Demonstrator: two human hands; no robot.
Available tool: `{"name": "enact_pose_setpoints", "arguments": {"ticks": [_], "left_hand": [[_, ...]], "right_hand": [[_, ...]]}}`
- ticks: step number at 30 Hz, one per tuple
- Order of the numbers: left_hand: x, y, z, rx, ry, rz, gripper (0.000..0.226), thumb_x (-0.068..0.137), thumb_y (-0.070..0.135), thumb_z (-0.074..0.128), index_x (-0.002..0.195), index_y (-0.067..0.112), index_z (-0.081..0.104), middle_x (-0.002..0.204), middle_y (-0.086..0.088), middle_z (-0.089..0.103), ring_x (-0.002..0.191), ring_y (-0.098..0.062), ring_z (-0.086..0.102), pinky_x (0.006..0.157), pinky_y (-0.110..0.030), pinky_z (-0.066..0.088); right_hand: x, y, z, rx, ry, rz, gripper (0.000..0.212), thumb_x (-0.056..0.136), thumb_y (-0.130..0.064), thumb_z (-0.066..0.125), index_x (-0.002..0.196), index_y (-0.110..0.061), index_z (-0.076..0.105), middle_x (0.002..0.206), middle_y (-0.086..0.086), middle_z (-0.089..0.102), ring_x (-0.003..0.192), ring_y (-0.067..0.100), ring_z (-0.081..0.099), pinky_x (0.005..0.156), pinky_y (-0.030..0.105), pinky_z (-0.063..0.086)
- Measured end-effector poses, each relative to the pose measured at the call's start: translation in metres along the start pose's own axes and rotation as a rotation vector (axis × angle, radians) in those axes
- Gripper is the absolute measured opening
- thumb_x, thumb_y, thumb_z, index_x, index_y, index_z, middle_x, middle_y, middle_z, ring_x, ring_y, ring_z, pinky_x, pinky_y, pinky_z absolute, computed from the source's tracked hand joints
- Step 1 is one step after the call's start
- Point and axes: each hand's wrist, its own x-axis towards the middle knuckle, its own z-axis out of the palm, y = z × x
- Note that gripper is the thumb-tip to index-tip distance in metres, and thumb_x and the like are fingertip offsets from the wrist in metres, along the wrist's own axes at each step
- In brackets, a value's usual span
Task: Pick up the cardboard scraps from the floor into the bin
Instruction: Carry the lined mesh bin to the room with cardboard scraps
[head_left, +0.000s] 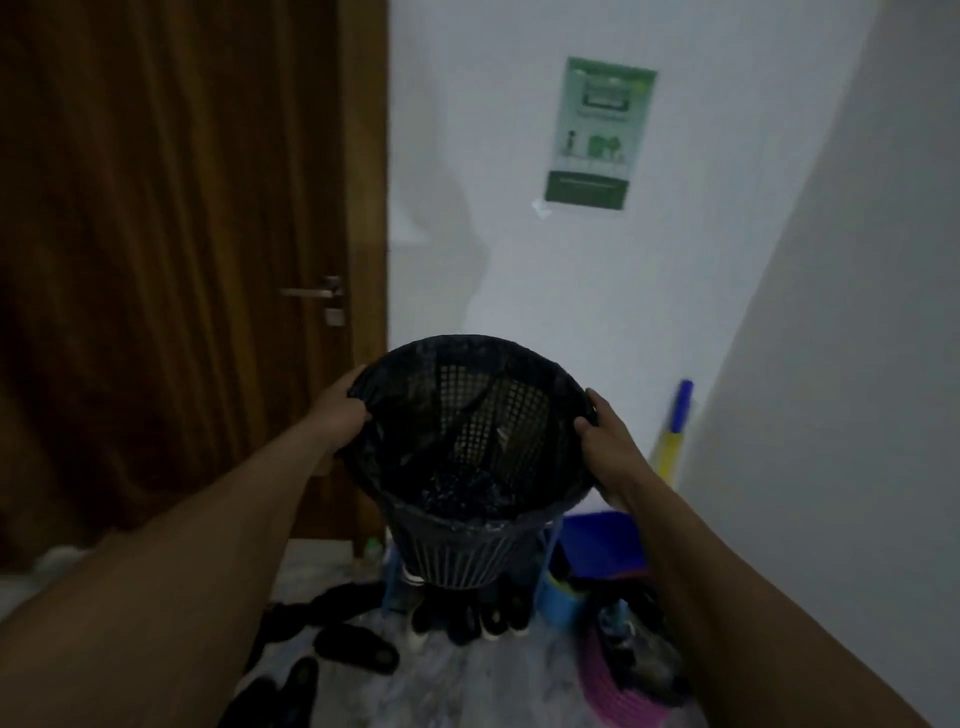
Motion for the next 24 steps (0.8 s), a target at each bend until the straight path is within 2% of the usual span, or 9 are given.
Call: {"name": "enact_pose_setpoints", "arguments": {"ticks": [3, 5, 7, 9, 11, 13, 16, 21, 24], "left_hand": [[-0.031, -0.024, -0.086, -0.054, 0.162, -0.085, 0.067, 0.103, -0.009, 0.043, 0.159, 0.023, 0.029, 0.159, -0.007, 0.036, 0.142, -0.036, 0.039, 0.106, -0.041, 0.043], [-0.063, -0.042, -0.141, -0.098, 0.272, -0.11, 0.067, 0.102, -0.009, 0.041, 0.159, 0.024, 0.031, 0.152, -0.002, 0.041, 0.14, -0.035, 0.042, 0.103, -0.039, 0.044], [-0.097, -0.063, -0.198, -0.135, 0.385, -0.145, 0.07, 0.1, -0.01, 0.042, 0.159, 0.027, 0.032, 0.156, -0.006, 0.042, 0.135, -0.033, 0.046, 0.095, -0.036, 0.048], [-0.139, -0.085, -0.254, -0.166, 0.524, -0.174, 0.072, 0.098, -0.013, 0.045, 0.158, 0.025, 0.034, 0.157, -0.011, 0.041, 0.135, -0.033, 0.046, 0.091, -0.034, 0.049], [-0.188, -0.101, -0.307, -0.22, 0.633, -0.196, 0.072, 0.099, -0.013, 0.045, 0.158, 0.027, 0.034, 0.157, -0.01, 0.041, 0.138, -0.036, 0.045, 0.105, -0.041, 0.048], [-0.245, -0.117, -0.353, -0.253, 0.733, -0.218, 0.069, 0.101, -0.009, 0.043, 0.158, 0.029, 0.033, 0.152, -0.01, 0.046, 0.135, -0.038, 0.048, 0.111, -0.049, 0.045], [-0.338, -0.143, -0.416, -0.273, 0.914, -0.232, 0.069, 0.099, -0.009, 0.042, 0.156, 0.029, 0.038, 0.143, -0.01, 0.054, 0.127, -0.039, 0.055, 0.108, -0.051, 0.047], [-0.5, -0.185, -0.484, -0.28, 1.262, -0.244, 0.077, 0.085, -0.015, 0.043, 0.139, 0.039, 0.052, 0.114, -0.004, 0.071, 0.095, -0.027, 0.069, 0.091, -0.054, 0.056], [-0.6, -0.194, -0.503, -0.293, 1.41, -0.252, 0.069, 0.087, -0.014, 0.039, 0.137, 0.031, 0.057, 0.121, -0.013, 0.069, 0.105, -0.037, 0.068, 0.092, -0.056, 0.057]], "right_hand": [[0.001, -0.043, 0.072, -0.018, -0.207, -0.071, 0.059, 0.108, -0.007, 0.037, 0.163, -0.02, 0.022, 0.163, 0.007, 0.034, 0.146, 0.029, 0.038, 0.121, 0.046, 0.034], [-0.009, -0.068, 0.126, -0.015, -0.332, -0.108, 0.058, 0.109, -0.008, 0.036, 0.163, -0.023, 0.022, 0.161, 0.004, 0.037, 0.143, 0.029, 0.041, 0.119, 0.049, 0.037], [-0.027, -0.095, 0.184, -0.019, -0.455, -0.149, 0.054, 0.109, -0.009, 0.035, 0.16, -0.026, 0.028, 0.15, -0.001, 0.044, 0.137, 0.029, 0.047, 0.116, 0.05, 0.041], [-0.054, -0.121, 0.244, -0.019, -0.568, -0.18, 0.054, 0.109, -0.013, 0.037, 0.16, -0.03, 0.03, 0.149, 0.0, 0.047, 0.131, 0.027, 0.05, 0.109, 0.041, 0.046], [-0.089, -0.147, 0.303, -0.005, -0.688, -0.184, 0.054, 0.11, -0.015, 0.038, 0.161, -0.031, 0.028, 0.15, 0.001, 0.047, 0.131, 0.027, 0.05, 0.099, 0.034, 0.046], [-0.13, -0.17, 0.36, 0.021, -0.829, -0.177, 0.054, 0.111, -0.018, 0.038, 0.161, -0.034, 0.025, 0.155, 0.003, 0.043, 0.135, 0.028, 0.048, 0.102, 0.039, 0.048], [-0.211, -0.202, 0.441, 0.025, -0.985, -0.194, 0.055, 0.111, -0.016, 0.037, 0.161, -0.036, 0.025, 0.158, 0.003, 0.039, 0.14, 0.03, 0.043, 0.112, 0.043, 0.042], [-0.361, -0.242, 0.549, 0.004, -1.244, -0.273, 0.046, 0.111, -0.019, 0.034, 0.152, -0.041, 0.034, 0.142, -0.002, 0.047, 0.129, 0.027, 0.049, 0.103, 0.046, 0.046], [-0.462, -0.261, 0.593, -0.036, -1.394, -0.335, 0.033, 0.111, -0.017, 0.033, 0.139, -0.033, 0.039, 0.134, 0.003, 0.049, 0.123, 0.027, 0.051, 0.099, 0.044, 0.046]]}}
